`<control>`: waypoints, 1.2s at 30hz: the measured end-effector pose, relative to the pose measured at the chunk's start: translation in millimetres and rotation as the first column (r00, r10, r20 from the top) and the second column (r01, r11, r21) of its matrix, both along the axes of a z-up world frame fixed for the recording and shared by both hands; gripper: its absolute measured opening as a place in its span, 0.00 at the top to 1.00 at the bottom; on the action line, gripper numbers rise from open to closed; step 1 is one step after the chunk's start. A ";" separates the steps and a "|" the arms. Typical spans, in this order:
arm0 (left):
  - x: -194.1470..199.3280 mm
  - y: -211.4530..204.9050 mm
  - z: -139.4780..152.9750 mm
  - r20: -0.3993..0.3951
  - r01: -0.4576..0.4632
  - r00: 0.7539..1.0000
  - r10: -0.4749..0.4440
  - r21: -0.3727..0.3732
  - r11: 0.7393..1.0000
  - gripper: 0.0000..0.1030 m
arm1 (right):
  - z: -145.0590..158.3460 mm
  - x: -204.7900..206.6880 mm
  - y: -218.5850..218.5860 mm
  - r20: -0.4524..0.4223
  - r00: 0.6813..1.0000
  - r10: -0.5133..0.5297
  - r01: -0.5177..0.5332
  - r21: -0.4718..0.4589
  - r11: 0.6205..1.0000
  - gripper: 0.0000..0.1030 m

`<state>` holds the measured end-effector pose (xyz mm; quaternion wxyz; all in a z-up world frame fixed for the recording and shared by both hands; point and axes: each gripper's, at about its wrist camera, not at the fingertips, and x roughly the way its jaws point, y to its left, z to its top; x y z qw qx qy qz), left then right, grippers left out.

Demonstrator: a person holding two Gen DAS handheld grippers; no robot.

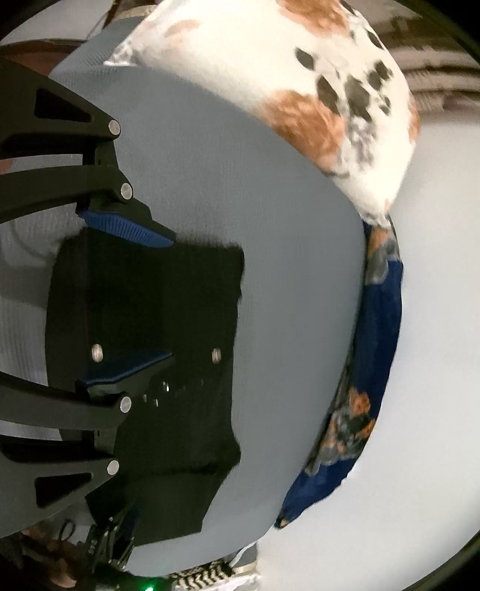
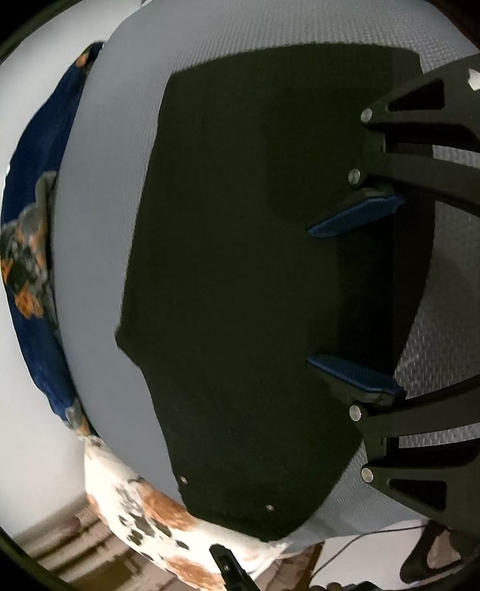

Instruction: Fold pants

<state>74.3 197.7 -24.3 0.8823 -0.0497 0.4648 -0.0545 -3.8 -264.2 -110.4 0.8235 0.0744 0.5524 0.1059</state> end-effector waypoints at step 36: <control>97.8 80.4 -115.7 -0.253 0.124 0.866 -0.430 -0.726 0.677 0.43 | 34.8 64.7 -8.7 -0.075 0.969 -0.235 0.246 0.260 0.934 0.35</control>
